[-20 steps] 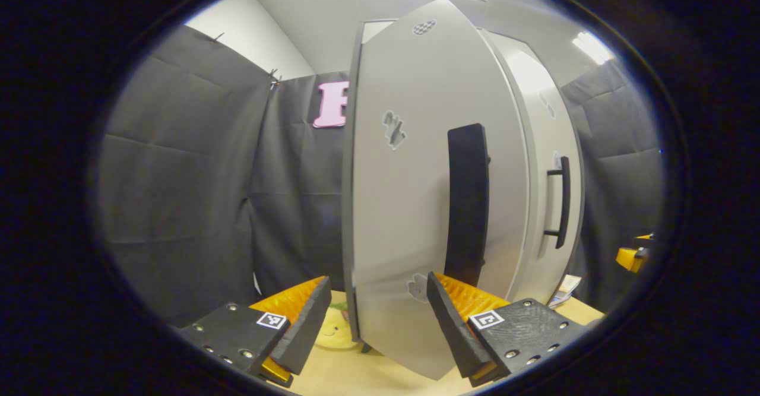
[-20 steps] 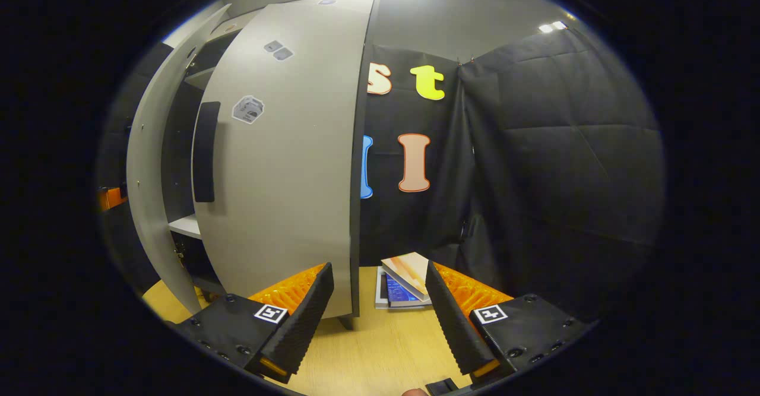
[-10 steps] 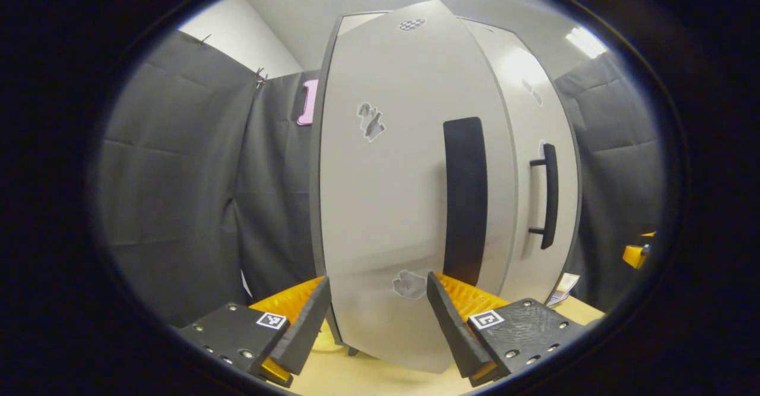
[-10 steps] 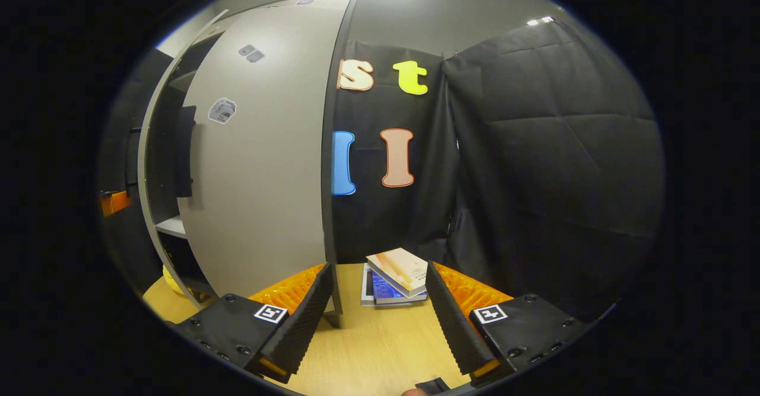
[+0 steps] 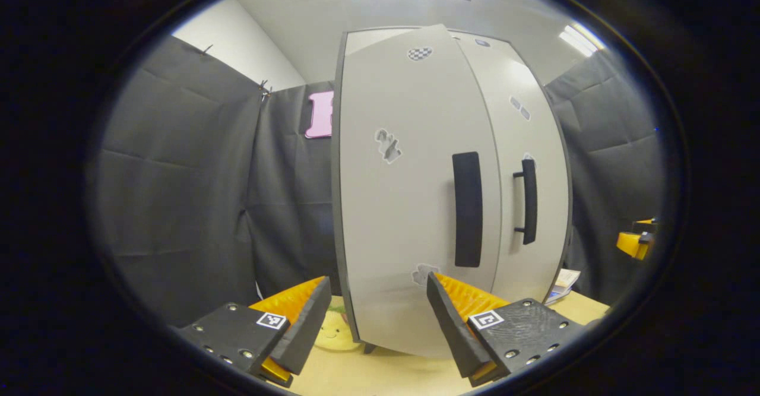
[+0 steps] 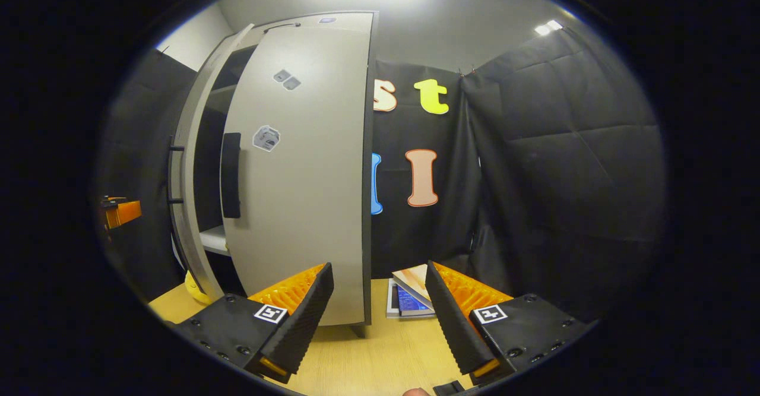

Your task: Grab one shoe with the right hand and put it into the shoe cabinet, grab the other shoe with the left hand and put it into the shoe cabinet; then close the right door with the right hand and the left door with the left hand.

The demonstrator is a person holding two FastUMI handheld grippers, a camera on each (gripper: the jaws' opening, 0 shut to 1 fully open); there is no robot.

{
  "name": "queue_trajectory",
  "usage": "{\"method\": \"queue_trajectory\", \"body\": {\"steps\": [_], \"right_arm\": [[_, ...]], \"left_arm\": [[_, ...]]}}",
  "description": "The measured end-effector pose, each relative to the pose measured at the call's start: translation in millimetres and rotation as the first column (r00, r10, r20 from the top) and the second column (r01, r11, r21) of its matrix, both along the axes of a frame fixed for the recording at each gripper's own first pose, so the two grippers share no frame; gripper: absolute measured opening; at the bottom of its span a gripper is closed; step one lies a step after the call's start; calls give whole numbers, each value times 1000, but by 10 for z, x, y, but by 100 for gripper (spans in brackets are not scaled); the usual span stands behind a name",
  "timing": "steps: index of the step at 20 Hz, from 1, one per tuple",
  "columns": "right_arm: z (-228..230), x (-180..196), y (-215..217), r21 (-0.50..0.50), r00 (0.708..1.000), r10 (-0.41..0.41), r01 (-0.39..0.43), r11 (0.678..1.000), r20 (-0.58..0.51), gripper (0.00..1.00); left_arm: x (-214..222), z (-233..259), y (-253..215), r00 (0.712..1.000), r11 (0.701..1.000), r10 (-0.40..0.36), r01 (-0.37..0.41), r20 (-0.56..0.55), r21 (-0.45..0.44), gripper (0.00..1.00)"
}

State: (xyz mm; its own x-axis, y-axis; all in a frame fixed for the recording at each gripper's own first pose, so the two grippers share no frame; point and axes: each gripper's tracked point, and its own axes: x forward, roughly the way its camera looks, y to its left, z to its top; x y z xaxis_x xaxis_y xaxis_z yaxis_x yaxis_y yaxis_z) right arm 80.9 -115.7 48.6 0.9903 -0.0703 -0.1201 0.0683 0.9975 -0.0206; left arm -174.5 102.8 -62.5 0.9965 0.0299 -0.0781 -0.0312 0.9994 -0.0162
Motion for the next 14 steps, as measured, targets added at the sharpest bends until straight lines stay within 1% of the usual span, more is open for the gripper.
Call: {"method": "queue_trajectory", "body": {"steps": [7,8,14], "right_arm": [[103,-370,222,-11,999,30,-30,999,33,98],[124,-445,231,-13,999,30,-30,999,39,98],[169,-780,314,-27,997,54,-52,998,57,98]], "left_arm": [[-661,53,226,1000,1000,11,-11,11,26,96],[-732,56,243,1000,999,10,-11,11,33,93],[-1179,44,328,1000,998,-1,-1,17,71,93]]}}
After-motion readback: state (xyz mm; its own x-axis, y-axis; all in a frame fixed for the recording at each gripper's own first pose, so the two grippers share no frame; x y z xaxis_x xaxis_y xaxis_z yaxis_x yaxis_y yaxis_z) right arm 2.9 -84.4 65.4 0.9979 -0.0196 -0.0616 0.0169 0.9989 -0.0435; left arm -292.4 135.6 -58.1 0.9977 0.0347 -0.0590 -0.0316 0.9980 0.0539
